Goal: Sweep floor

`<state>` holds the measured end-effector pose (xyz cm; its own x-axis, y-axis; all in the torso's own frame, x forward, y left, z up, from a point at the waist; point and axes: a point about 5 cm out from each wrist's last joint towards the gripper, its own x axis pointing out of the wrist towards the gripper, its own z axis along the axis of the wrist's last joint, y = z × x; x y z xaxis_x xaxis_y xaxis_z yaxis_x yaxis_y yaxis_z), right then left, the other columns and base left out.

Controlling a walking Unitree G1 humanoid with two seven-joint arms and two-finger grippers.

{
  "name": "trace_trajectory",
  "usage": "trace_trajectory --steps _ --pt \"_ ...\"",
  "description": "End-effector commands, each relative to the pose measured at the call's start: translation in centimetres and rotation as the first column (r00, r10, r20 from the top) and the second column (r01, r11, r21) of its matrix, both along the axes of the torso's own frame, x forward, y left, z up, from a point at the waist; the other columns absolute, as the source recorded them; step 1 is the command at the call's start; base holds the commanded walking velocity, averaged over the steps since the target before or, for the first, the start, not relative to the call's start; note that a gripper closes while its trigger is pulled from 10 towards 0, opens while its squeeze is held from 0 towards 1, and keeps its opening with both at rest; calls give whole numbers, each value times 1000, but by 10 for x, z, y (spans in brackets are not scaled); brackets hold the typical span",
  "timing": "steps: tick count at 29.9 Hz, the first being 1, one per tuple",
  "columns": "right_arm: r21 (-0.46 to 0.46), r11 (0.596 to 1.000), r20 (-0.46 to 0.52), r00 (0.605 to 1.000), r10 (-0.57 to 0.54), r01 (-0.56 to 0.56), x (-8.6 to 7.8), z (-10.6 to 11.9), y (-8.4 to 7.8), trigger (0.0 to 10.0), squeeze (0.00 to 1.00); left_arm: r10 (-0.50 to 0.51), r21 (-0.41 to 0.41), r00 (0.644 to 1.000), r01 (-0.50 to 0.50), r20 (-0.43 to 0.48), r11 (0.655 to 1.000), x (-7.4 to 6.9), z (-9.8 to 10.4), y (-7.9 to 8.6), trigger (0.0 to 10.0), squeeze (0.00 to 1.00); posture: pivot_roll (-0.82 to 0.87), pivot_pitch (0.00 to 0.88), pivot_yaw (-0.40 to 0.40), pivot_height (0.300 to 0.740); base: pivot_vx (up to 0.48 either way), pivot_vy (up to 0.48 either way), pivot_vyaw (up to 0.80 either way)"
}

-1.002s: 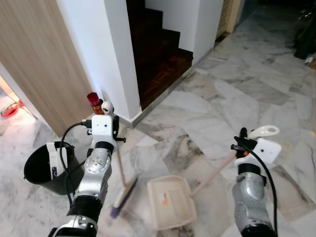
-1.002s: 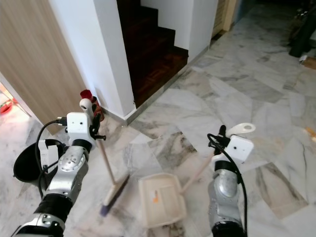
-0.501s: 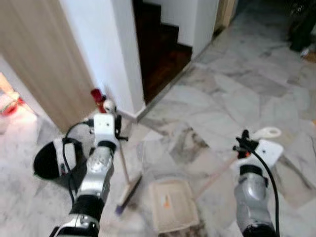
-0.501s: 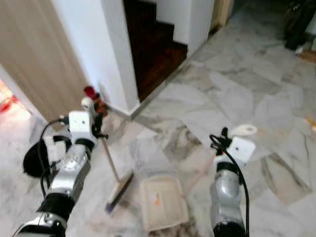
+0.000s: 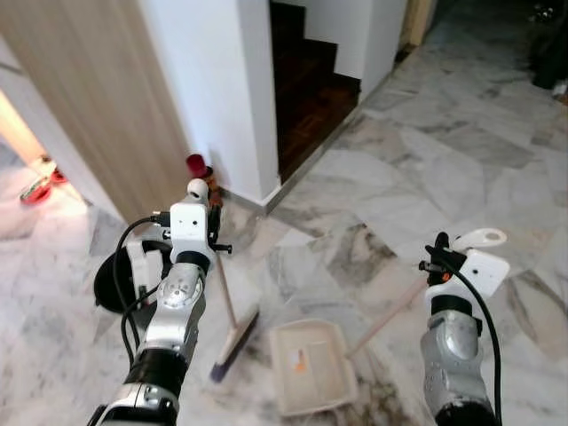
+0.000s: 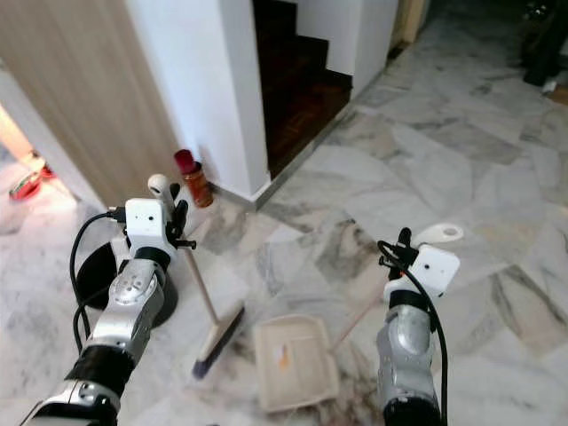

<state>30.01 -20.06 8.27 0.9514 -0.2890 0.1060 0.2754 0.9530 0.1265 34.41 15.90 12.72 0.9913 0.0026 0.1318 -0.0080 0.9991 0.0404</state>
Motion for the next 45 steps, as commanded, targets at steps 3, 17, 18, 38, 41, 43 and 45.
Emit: trace_trajectory --steps 3,17,18,38,41,43,45 --pt "30 1000 53 999 -8 7 4 9 0 10000 0 0 25 1000 0 26 1000 2 6 0 10000 0 -25 57 75 740 0 349 0" --pt "34 999 51 999 -10 8 4 9 0 10000 0 0 26 1000 -1 25 1000 2 7 1 10000 0 -21 64 74 740 0 380 0" --pt "34 999 51 999 -10 8 4 9 0 10000 0 0 26 1000 0 25 1000 2 7 1 10000 0 -20 65 74 740 0 382 0" --pt "-4 1000 56 998 9 -9 9 17 -8 10000 0 21 -4 1000 -21 19 1000 3 3 -4 10000 0 -43 51 23 740 0 380 0" --pt "-16 1000 58 998 10 -9 12 21 -13 10000 0 29 -11 999 -29 22 1000 3 3 -4 10000 0 -40 46 7 740 0 380 0" --pt "-17 1000 59 998 10 -9 12 21 -13 10000 0 32 -12 999 -32 22 999 3 3 -4 10000 0 -39 45 7 740 0 381 0" --pt "-17 1000 60 998 12 -11 14 22 -13 10000 0 38 -12 999 -38 21 999 3 2 -2 10000 0 -38 45 6 740 0 379 0"
